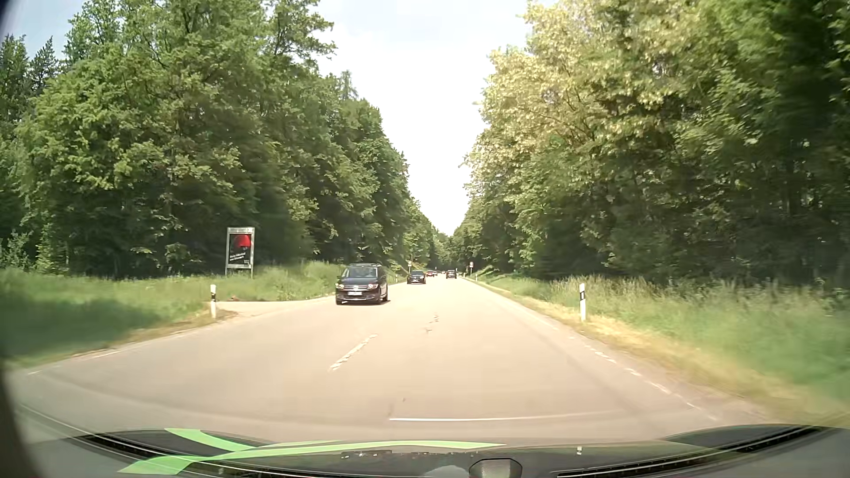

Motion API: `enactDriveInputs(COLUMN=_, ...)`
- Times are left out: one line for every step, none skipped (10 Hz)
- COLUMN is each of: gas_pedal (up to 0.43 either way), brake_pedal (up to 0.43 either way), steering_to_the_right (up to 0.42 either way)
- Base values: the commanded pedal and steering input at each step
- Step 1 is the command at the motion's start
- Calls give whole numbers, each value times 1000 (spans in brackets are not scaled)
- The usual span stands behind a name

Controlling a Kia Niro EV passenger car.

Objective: Follow the waypoints while adhering to traffic rules and regulations

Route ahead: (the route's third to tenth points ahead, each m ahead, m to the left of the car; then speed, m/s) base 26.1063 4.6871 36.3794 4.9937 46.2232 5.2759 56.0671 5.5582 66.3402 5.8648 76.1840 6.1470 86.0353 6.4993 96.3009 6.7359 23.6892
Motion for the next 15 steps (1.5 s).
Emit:
enactDriveInputs(gas_pedal=240, brake_pedal=0, steering_to_the_right=-1)
enactDriveInputs(gas_pedal=248, brake_pedal=0, steering_to_the_right=-1)
enactDriveInputs(gas_pedal=248, brake_pedal=0, steering_to_the_right=-1)
enactDriveInputs(gas_pedal=248, brake_pedal=0, steering_to_the_right=-1)
enactDriveInputs(gas_pedal=248, brake_pedal=0, steering_to_the_right=-1)
enactDriveInputs(gas_pedal=248, brake_pedal=0, steering_to_the_right=-1)
enactDriveInputs(gas_pedal=248, brake_pedal=0, steering_to_the_right=-2)
enactDriveInputs(gas_pedal=248, brake_pedal=0, steering_to_the_right=-2)
enactDriveInputs(gas_pedal=248, brake_pedal=0, steering_to_the_right=-2)
enactDriveInputs(gas_pedal=248, brake_pedal=0, steering_to_the_right=-3)
enactDriveInputs(gas_pedal=248, brake_pedal=0, steering_to_the_right=-3)
enactDriveInputs(gas_pedal=248, brake_pedal=0, steering_to_the_right=-3)
enactDriveInputs(gas_pedal=248, brake_pedal=0, steering_to_the_right=-3)
enactDriveInputs(gas_pedal=248, brake_pedal=0, steering_to_the_right=-4)
enactDriveInputs(gas_pedal=248, brake_pedal=0, steering_to_the_right=-4)
